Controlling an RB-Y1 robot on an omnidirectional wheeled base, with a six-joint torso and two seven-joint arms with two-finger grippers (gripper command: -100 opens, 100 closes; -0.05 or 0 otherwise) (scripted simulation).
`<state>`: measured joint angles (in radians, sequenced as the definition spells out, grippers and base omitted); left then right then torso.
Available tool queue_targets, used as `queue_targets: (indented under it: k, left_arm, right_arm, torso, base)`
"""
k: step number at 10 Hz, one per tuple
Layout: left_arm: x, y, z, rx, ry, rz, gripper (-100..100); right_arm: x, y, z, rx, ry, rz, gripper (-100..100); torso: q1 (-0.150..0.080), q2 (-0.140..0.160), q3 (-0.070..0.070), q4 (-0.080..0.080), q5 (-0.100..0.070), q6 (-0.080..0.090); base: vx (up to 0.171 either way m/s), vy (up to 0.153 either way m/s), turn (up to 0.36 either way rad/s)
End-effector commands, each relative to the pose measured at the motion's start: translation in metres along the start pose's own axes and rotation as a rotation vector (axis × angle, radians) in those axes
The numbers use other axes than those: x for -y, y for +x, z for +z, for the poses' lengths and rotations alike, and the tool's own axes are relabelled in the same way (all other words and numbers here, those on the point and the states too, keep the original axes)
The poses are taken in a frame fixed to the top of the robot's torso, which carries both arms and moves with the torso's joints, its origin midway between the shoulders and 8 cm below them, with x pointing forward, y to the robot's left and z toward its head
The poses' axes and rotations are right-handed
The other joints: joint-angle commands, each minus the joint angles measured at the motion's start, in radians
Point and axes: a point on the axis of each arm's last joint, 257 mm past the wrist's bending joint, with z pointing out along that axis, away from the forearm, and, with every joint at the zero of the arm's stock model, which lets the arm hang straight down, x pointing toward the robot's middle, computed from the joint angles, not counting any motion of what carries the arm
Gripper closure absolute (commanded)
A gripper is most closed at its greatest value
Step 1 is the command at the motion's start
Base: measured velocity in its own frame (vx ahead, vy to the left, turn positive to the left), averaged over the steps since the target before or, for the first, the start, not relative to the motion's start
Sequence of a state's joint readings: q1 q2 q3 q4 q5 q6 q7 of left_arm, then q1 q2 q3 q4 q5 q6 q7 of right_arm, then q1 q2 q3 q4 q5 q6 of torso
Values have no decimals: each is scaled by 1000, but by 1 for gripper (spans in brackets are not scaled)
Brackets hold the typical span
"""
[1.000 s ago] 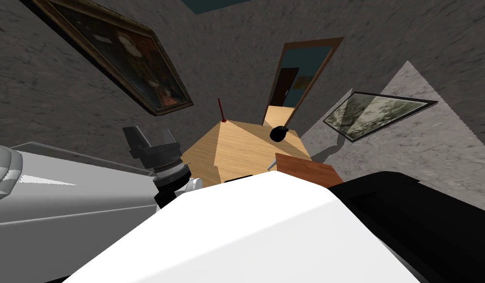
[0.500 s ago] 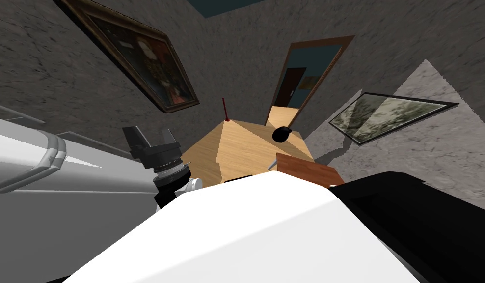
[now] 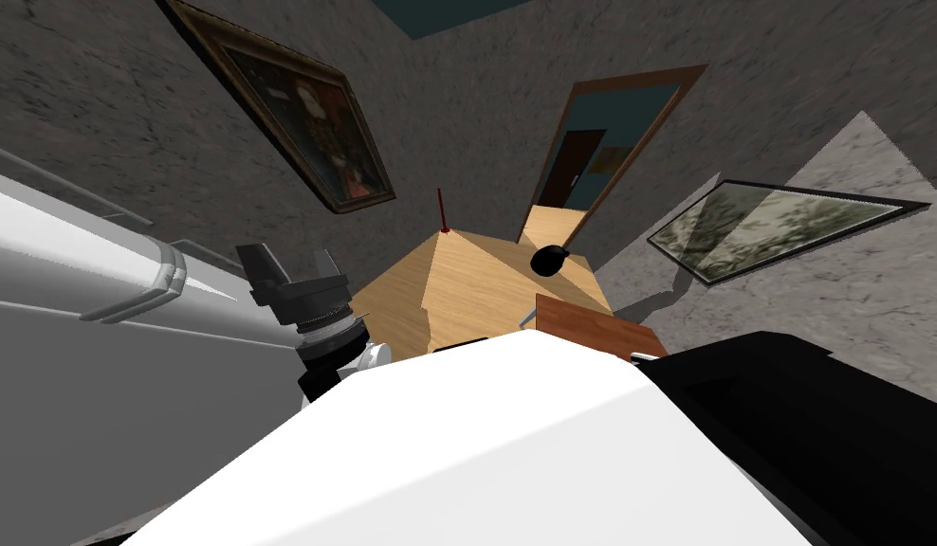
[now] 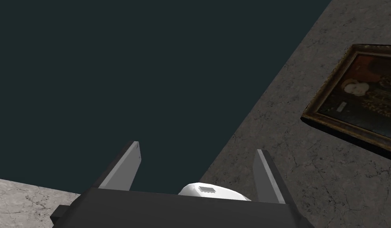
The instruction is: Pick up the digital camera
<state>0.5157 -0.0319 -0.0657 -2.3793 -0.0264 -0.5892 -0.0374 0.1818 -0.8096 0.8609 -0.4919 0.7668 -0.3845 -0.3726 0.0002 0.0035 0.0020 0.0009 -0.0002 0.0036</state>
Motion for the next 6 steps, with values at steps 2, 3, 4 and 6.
queue_targets:
  k: [2, 3, 4, 6]
  left_arm:
    - [0, 0, 0, 0, 0, 0, 0]
    - [0, 0, 0, 0, 0, 0, 0]
    - [0, 0, 0, 0, 0, 0, 0]
    - [0, 0, 0, 0, 0, 0, 0]
  right_arm:
    - [-4, -10, 3, 3, 4, 32, -100]
    - [-4, -10, 3, 3, 4, 48, -100]
    - [-8, -19, 6, 6, 8, 47, -100]
    - [-12, -28, 8, 11, 12, 63, -100]
  torso:
    - [0, 2, 1, 0, 0, -1]
    - [1, 2, 1, 0, 0, 0]
    - [1, -1, 0, 0, 0, 0]
    - [1, 1, 0, 0, 0, 0]
  base:
    - [-123, -3, 143]
    - [-54, 7, -23]
    - [-90, 9, 178]
    - [-121, 4, 150]
